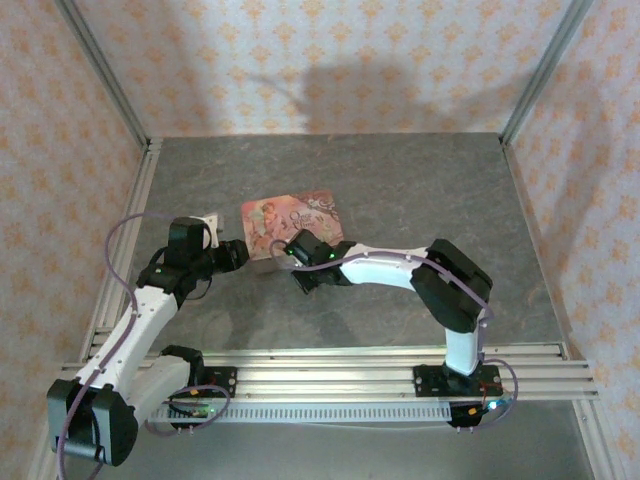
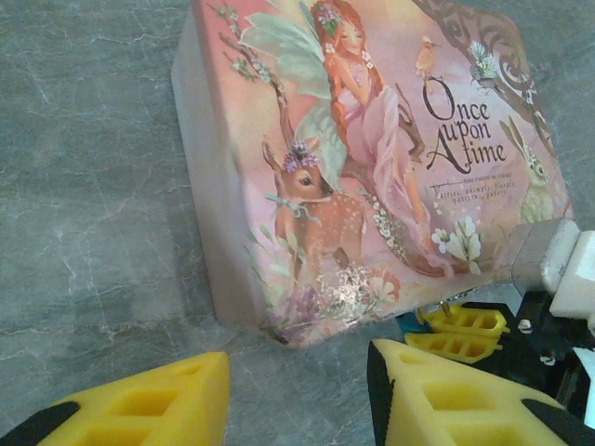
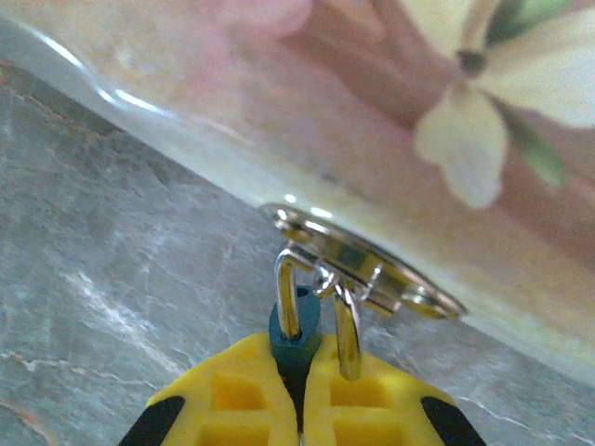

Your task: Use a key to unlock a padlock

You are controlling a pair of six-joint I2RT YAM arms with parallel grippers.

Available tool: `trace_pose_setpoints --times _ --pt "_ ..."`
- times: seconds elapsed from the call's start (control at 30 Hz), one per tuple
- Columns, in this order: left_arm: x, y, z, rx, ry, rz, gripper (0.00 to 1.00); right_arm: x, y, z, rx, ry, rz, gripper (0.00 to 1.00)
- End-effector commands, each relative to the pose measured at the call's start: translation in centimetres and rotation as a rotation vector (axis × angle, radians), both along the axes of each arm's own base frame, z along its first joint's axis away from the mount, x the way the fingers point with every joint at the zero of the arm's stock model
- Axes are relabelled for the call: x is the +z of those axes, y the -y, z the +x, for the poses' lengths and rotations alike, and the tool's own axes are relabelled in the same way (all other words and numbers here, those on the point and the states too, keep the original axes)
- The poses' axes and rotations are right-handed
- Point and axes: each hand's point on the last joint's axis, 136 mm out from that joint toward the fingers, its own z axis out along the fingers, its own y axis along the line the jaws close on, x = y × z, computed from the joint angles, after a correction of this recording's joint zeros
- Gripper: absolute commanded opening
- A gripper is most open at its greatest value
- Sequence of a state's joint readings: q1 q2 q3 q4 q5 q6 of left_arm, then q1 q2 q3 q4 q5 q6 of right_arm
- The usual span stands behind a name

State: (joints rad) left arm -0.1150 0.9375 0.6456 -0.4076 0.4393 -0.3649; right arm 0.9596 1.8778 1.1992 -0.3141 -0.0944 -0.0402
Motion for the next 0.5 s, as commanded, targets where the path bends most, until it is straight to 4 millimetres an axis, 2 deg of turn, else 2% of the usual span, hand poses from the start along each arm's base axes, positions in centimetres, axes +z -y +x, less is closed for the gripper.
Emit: trace_pose_setpoints --times 0.0,0.17,0.47 --pt "0.5 0.1 0.1 -0.022 0.035 -0.001 0.44 0.8 3.1 0.7 0.033 0.061 -0.204 0.03" --pt "0.4 0.1 0.0 -0.026 0.034 -0.001 0.44 1.8 3.7 1.0 0.081 0.085 -0.276 0.00" --pt "0.2 0.3 -0.1 -0.033 0.028 -0.009 0.43 2.1 5.4 0.8 0.220 0.088 -0.445 0.00"
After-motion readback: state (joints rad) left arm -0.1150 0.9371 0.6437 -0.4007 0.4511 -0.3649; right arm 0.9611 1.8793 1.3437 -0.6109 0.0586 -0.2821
